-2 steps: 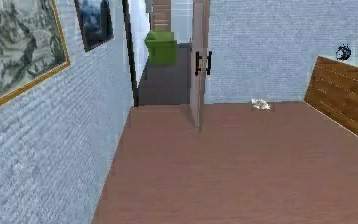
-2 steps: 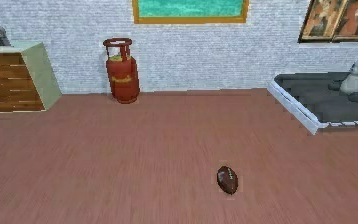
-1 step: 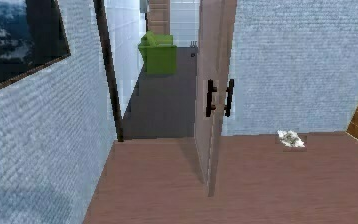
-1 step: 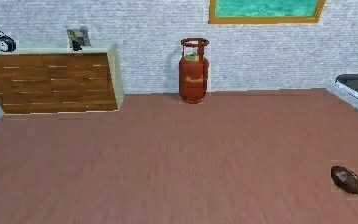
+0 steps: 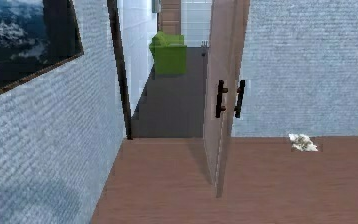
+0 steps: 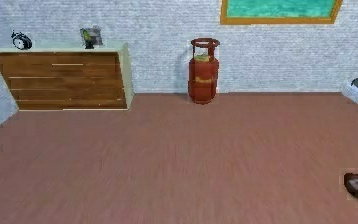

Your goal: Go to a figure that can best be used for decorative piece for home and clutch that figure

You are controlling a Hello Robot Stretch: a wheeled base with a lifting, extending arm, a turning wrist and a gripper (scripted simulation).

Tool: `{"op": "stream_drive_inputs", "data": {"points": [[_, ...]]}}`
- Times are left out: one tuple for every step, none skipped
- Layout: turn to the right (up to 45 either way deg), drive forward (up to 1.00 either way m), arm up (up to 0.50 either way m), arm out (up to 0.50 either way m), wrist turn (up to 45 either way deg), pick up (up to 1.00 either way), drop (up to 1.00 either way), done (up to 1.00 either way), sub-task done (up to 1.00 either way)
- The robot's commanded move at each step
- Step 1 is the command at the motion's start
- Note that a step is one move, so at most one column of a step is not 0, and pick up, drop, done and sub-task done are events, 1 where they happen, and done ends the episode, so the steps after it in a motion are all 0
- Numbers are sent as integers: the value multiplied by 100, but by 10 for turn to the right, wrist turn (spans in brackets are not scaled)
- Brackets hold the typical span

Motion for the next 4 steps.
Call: {"op": "stream_drive_inputs", "data": {"points": [[0,100,0,0,0,0,0,0,0],[-180,0,0,0,0,0,0,0,0],[0,5,0,0,0,0,0,0,0],[150,0,0,0,0,0,0,0,0]]}}
